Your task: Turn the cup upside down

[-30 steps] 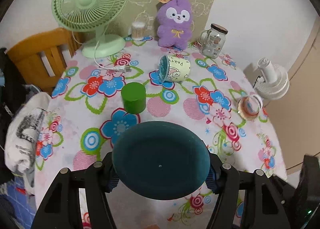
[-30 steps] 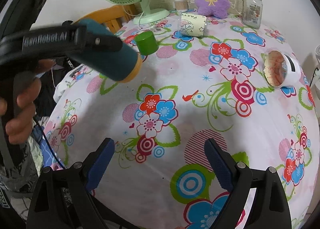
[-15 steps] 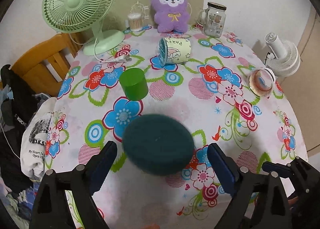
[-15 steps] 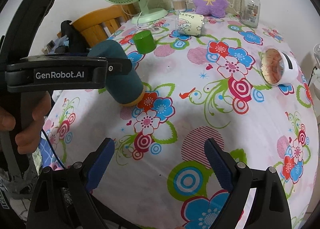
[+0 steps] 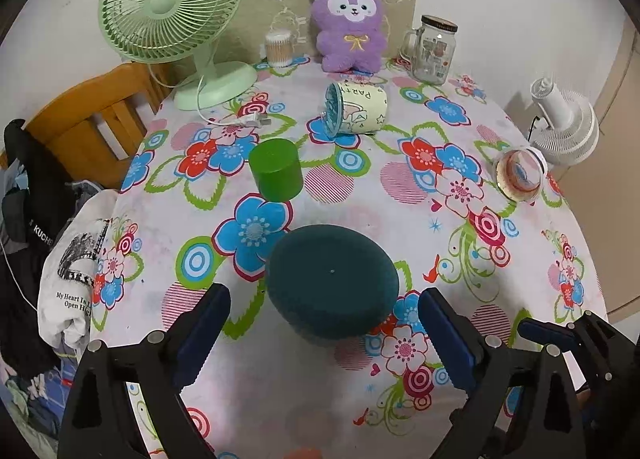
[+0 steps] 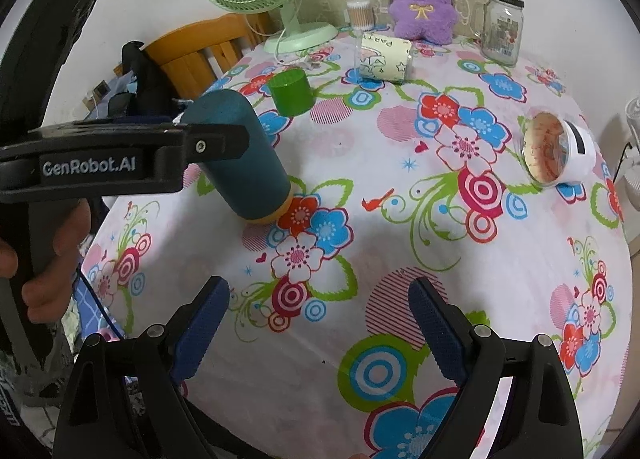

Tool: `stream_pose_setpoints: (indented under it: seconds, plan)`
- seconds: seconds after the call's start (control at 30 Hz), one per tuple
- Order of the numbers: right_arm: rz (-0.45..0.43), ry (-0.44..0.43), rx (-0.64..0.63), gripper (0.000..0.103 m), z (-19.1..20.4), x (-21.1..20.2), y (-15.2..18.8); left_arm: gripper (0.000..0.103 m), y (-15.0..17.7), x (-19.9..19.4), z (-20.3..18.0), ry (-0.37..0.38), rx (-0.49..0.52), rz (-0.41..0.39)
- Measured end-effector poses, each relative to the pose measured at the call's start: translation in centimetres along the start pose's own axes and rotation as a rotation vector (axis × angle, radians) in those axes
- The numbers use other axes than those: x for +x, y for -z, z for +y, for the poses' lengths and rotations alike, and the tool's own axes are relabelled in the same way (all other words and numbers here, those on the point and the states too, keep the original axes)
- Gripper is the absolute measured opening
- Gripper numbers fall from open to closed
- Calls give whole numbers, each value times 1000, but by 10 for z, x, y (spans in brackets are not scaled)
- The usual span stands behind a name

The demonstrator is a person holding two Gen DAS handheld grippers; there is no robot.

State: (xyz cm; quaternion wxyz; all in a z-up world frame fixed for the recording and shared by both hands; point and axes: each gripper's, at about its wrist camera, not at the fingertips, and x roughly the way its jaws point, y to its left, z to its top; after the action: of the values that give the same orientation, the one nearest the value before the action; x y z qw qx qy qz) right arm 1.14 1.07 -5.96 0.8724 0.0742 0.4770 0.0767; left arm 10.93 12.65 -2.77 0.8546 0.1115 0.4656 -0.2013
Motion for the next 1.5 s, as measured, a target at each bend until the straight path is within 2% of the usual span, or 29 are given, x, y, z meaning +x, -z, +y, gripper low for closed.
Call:
stream_pose_setpoints:
  seconds: [0.27, 0.53, 1.07, 1.27, 1.5]
  plan:
    - [-33, 30, -17, 93, 7, -5, -12, 98, 5, -13, 13, 18, -52, -36]
    - [-88, 60, -19, 95, 10, -17, -23, 103, 9, -38, 29, 27, -132, -149]
    - [-265, 136, -48, 96, 28, -54, -51, 103, 24, -73, 52, 0, -224, -303]
    - [-340, 127, -33, 97, 30, -67, -55, 103, 28, -82, 58, -11, -246, -348]
    - [-400, 149, -34, 97, 35, -77, -56, 103, 29, -86, 54, -23, -233, -378]
